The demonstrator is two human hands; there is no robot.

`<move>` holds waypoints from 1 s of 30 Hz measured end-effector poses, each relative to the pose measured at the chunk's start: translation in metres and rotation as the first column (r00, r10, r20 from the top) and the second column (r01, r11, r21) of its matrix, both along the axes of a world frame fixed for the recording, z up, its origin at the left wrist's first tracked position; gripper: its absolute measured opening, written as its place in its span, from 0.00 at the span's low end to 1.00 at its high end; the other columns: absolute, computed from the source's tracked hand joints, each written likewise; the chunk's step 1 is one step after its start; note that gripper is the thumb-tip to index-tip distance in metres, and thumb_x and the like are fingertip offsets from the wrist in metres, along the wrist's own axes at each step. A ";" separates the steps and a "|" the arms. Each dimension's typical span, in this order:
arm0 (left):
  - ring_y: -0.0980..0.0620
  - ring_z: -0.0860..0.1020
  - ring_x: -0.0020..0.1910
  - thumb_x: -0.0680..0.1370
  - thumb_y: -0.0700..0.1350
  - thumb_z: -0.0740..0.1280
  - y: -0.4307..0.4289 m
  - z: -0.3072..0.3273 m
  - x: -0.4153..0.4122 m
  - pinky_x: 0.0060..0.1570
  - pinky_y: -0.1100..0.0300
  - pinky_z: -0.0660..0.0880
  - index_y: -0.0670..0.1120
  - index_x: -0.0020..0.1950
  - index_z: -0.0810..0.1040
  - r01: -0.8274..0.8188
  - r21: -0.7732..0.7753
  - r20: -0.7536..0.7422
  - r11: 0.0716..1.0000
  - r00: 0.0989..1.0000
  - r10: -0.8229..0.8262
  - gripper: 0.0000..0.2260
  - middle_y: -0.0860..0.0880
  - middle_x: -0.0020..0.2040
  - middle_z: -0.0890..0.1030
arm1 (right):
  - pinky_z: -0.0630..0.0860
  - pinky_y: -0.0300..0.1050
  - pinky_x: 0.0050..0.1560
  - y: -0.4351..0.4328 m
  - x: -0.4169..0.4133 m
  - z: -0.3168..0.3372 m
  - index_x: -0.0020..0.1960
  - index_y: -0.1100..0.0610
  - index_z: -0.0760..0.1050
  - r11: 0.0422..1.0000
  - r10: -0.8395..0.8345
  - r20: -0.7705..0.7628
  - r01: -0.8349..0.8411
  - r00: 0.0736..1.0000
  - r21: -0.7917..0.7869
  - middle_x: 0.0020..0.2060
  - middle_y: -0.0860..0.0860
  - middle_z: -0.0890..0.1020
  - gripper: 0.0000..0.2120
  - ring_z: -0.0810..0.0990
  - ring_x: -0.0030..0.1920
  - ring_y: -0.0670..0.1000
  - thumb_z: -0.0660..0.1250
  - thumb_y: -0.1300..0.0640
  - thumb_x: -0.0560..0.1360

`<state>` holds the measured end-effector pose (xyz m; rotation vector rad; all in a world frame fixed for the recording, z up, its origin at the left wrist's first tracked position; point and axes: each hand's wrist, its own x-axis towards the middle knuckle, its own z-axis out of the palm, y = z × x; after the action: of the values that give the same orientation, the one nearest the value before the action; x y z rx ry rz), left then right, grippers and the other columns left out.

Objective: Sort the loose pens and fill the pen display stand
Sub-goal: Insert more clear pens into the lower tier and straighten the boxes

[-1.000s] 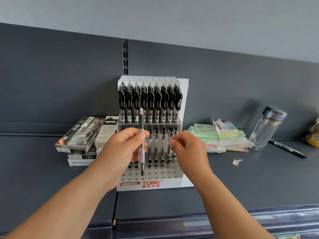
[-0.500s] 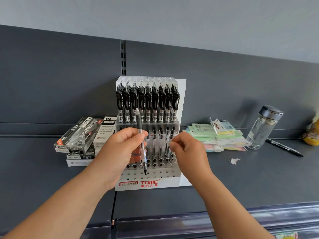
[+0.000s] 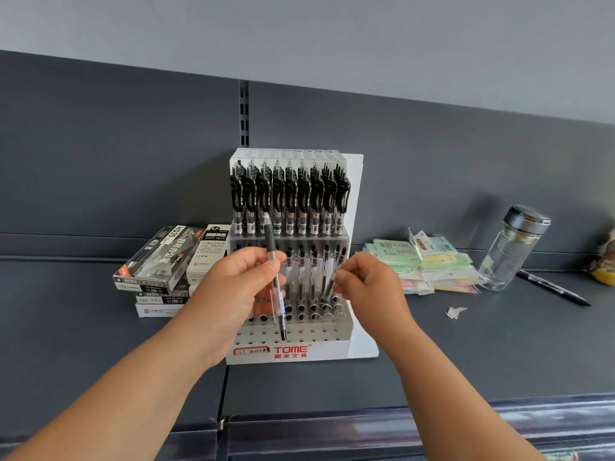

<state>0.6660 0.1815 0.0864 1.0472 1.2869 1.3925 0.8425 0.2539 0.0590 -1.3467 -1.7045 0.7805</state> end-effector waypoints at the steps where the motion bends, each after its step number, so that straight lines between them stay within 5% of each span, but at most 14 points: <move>1: 0.55 0.77 0.34 0.80 0.41 0.62 0.000 0.000 0.000 0.34 0.60 0.77 0.46 0.53 0.80 -0.004 0.000 -0.005 1.000 1.000 0.004 0.08 0.50 0.37 0.79 | 0.80 0.50 0.44 0.001 0.001 0.000 0.40 0.53 0.74 1.000 -0.003 0.003 0.003 1.000 0.005 0.34 0.51 0.82 0.08 0.82 0.40 0.51 0.64 0.61 0.77; 10: 0.54 0.77 0.34 0.79 0.41 0.63 -0.002 -0.002 -0.001 0.38 0.57 0.78 0.46 0.53 0.81 -0.006 0.004 -0.008 1.000 1.000 0.006 0.08 0.49 0.37 0.79 | 0.68 0.42 0.31 -0.001 -0.006 0.001 0.41 0.52 0.72 0.985 0.018 0.272 -0.064 0.962 0.162 0.28 0.49 0.75 0.07 0.69 0.28 0.47 0.62 0.57 0.78; 15: 0.54 0.78 0.34 0.79 0.41 0.63 -0.003 -0.003 -0.001 0.38 0.57 0.78 0.47 0.53 0.81 -0.007 0.004 -0.009 1.000 1.000 0.008 0.08 0.49 0.37 0.80 | 0.75 0.45 0.37 0.005 -0.004 0.011 0.44 0.55 0.75 0.990 0.033 0.345 -0.079 0.938 0.120 0.35 0.51 0.81 0.05 0.78 0.35 0.51 0.63 0.59 0.78; 24: 0.52 0.78 0.35 0.79 0.40 0.63 -0.002 -0.002 -0.001 0.35 0.59 0.77 0.44 0.53 0.80 0.013 -0.001 0.049 1.000 0.999 -0.013 0.07 0.46 0.40 0.80 | 0.75 0.43 0.39 0.006 -0.001 0.006 0.42 0.53 0.74 0.999 0.037 0.283 -0.043 0.959 0.016 0.35 0.48 0.81 0.05 0.80 0.38 0.49 0.64 0.57 0.77; 27: 0.50 0.79 0.37 0.79 0.39 0.62 -0.001 0.001 0.002 0.34 0.59 0.78 0.43 0.54 0.79 0.026 -0.001 0.105 1.000 0.994 -0.026 0.07 0.44 0.41 0.80 | 0.70 0.39 0.34 0.002 -0.001 0.011 0.44 0.53 0.73 0.996 -0.031 0.366 -0.001 0.930 0.088 0.33 0.46 0.78 0.05 0.75 0.35 0.46 0.66 0.53 0.77; 30: 0.50 0.80 0.34 0.78 0.40 0.63 0.001 0.004 0.004 0.31 0.59 0.78 0.39 0.52 0.77 0.035 -0.017 0.185 0.999 0.982 -0.031 0.06 0.45 0.37 0.81 | 0.70 0.40 0.33 -0.009 -0.001 0.018 0.45 0.51 0.73 0.978 -0.048 0.284 -0.013 0.958 0.208 0.34 0.44 0.77 0.03 0.73 0.33 0.45 0.66 0.55 0.76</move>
<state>0.6704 0.1825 0.0902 0.8986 1.1405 1.4131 0.8411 0.2450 0.0770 -1.3760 -1.9371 0.3930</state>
